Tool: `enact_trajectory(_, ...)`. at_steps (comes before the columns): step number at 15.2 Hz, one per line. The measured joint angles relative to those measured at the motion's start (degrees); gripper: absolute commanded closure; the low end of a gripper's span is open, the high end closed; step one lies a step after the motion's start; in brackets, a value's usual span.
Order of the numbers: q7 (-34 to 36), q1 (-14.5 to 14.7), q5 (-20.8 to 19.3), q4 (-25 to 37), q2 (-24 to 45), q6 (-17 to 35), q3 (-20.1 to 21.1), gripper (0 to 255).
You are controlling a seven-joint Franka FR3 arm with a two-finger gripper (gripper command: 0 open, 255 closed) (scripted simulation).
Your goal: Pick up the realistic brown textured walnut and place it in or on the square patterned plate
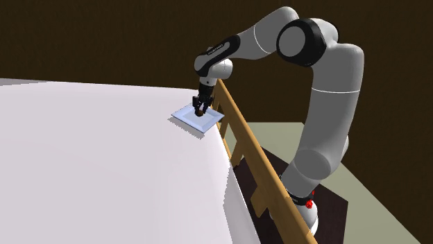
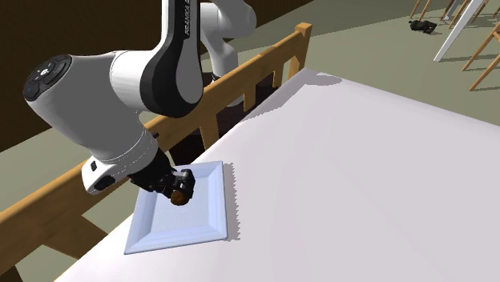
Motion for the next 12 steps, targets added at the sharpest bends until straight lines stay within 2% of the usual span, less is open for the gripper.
enact_trajectory(5,0.0,0.0,0.0,0.0,0.1,0.1,0.0,255)
enact_trajectory(6,0.0,0.0,0.0,0.0,0.1,0.1,0.0,0)
enact_trajectory(12,0.0,0.0,0.0,0.0,0.1,0.2,0.0,0)
